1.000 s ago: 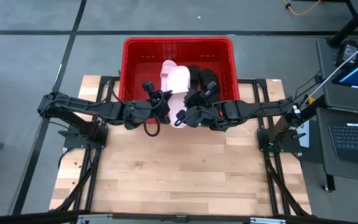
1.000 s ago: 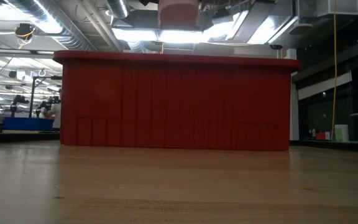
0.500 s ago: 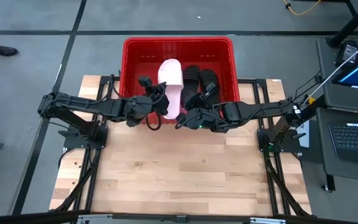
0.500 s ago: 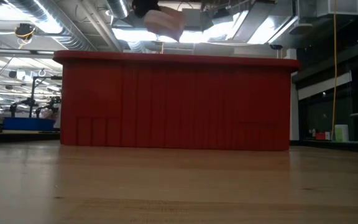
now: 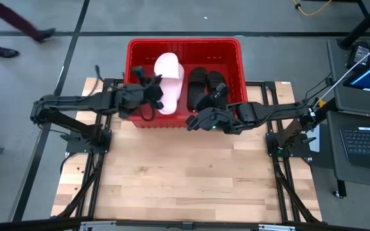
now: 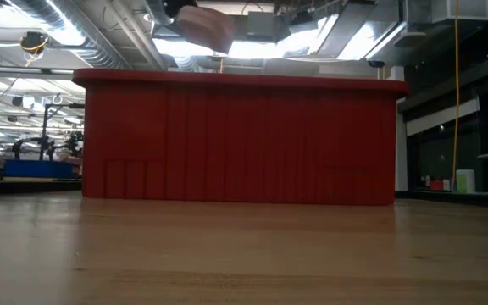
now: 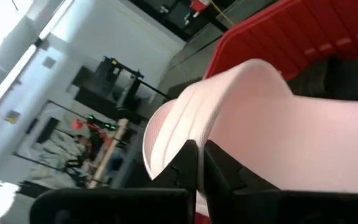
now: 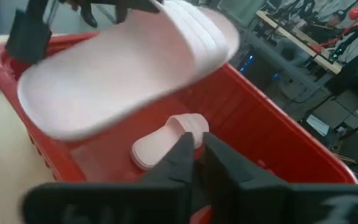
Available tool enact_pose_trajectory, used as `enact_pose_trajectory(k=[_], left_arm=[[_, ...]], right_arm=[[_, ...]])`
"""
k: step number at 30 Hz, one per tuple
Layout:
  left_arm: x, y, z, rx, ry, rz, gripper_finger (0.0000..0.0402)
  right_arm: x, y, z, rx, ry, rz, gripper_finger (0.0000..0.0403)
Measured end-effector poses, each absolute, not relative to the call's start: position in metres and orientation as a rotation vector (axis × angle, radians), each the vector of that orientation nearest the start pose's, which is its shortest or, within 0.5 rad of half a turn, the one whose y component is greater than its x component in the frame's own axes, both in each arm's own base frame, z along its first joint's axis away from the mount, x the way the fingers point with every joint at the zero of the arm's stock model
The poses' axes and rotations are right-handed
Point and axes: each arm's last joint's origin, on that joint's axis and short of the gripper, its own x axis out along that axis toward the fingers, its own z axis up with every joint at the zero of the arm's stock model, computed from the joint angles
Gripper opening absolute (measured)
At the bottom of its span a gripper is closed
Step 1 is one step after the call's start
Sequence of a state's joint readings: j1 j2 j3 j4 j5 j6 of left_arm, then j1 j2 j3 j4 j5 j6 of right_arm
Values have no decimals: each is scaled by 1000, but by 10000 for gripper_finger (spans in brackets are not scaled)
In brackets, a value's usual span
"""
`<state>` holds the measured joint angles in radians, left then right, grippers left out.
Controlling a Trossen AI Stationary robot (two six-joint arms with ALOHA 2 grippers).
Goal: Pick and place slides into bin
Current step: Put the pink slide into the bin
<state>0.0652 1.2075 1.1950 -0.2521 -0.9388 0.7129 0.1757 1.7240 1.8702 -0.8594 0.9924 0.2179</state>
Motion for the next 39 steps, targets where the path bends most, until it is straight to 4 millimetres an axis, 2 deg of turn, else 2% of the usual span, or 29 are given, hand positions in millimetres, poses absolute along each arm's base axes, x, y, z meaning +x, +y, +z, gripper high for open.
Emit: enact_pose_trajectory(k=[2, 6, 10, 15, 19, 25, 32, 39], left_arm=[[239, 46, 390, 722, 583, 858, 4], [219, 57, 396, 627, 546, 788, 3], [207, 68, 396, 592, 546, 778, 3], [201, 87, 375, 559, 572, 799, 3], [201, 104, 351, 562, 576, 811, 3], [198, 126, 327, 560, 527, 836, 3], [189, 148, 319, 538, 560, 866, 3], [197, 169, 301, 507, 622, 848, 3]], right_arm=[[350, 38, 411, -209, 511, -834, 11], [340, 35, 422, -212, 497, -832, 7], [332, 33, 424, -274, 544, -818, 5], [323, 31, 420, -264, 606, -816, 3], [320, 25, 406, -279, 680, -837, 2], [311, 3, 392, -214, 731, -804, 2], [304, -21, 385, -175, 669, -561, 1], [299, -46, 387, -218, 529, -375, 1]])
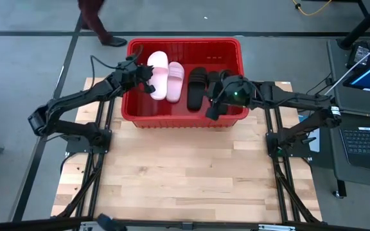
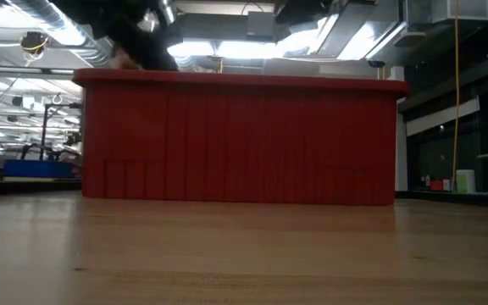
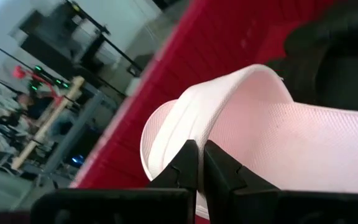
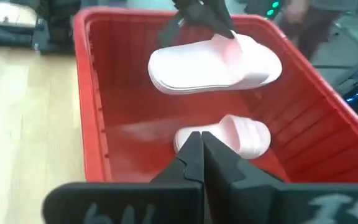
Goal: Pick and place slides into bin
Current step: Put the pink slide into the bin
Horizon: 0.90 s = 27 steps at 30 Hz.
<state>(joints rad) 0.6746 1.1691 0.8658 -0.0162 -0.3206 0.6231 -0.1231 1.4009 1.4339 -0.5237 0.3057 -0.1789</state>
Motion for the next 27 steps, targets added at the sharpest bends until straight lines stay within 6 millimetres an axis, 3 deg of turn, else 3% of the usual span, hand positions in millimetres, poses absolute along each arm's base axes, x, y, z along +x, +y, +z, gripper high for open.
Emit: enact_pose_trajectory(k=[13, 27], left_arm=[[214, 205, 255, 486, 773, 840, 3], [200, 226, 247, 525, 842, 834, 3]], right_arm=[[292, -75, 382, -199, 580, -342, 3], [286, -91, 381, -202, 598, -296, 4]])
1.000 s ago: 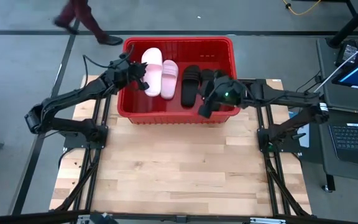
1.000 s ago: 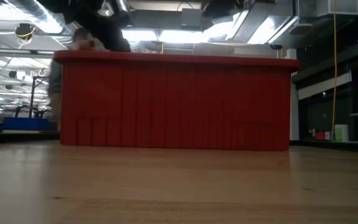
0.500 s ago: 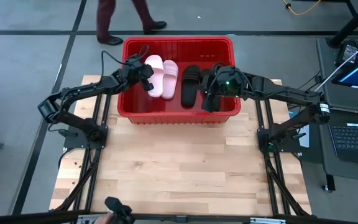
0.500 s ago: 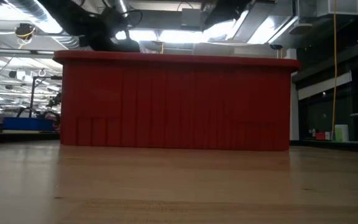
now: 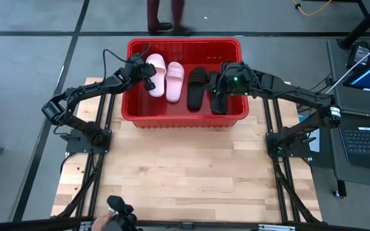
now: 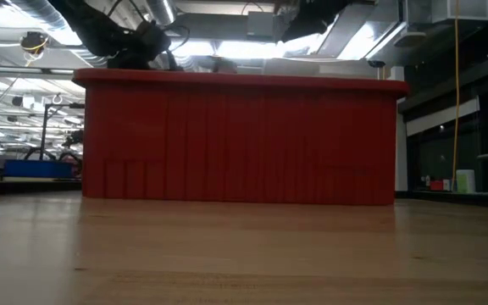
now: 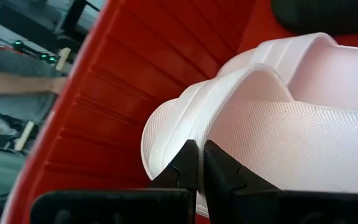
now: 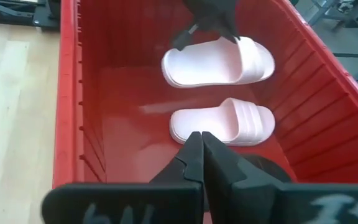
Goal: Pick and place slides into bin
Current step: Put the pink slide into the bin
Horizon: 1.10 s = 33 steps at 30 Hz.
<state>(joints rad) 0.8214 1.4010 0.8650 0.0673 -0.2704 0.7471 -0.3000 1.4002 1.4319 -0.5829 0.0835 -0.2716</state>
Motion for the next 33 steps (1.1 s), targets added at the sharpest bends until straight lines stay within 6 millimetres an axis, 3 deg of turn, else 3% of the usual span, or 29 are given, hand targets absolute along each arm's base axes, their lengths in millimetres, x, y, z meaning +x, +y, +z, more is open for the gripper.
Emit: enact_pose_trajectory(k=[6, 17, 33], left_arm=[[195, 232, 239, 494, 878, 803, 3], [204, 246, 204, 482, 993, 753, 3], [206, 249, 205, 554, 995, 736, 3]], right_arm=[[285, -95, 380, -199, 610, -305, 5], [285, -94, 379, -194, 614, -304, 5], [285, -94, 380, -191, 612, -305, 5]])
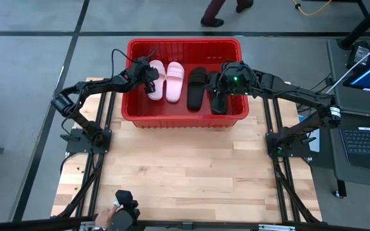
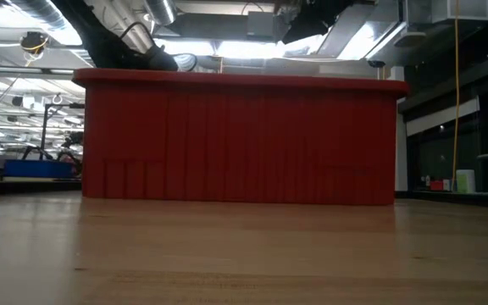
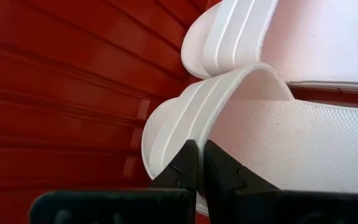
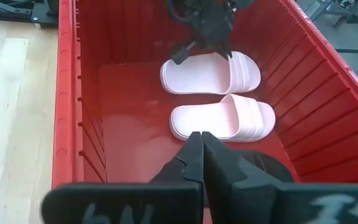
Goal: Pick and place slides into bin
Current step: Put the pink slide into the bin
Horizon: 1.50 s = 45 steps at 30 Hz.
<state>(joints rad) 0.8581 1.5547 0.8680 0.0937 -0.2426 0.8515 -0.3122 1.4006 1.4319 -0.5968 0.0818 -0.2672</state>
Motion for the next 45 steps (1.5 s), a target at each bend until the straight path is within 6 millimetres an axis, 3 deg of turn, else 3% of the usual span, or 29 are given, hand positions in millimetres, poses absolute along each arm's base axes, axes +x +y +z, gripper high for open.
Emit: enact_pose_trajectory(k=[19, 33, 45], left_arm=[[204, 244, 199, 524, 1064, 688, 4], [204, 244, 199, 529, 1073, 709, 72], [205, 244, 199, 482, 1035, 704, 82]], right_arm=[[285, -94, 380, -190, 611, -305, 5], [285, -94, 380, -188, 611, -306, 5], [285, -93, 380, -186, 610, -298, 5]])
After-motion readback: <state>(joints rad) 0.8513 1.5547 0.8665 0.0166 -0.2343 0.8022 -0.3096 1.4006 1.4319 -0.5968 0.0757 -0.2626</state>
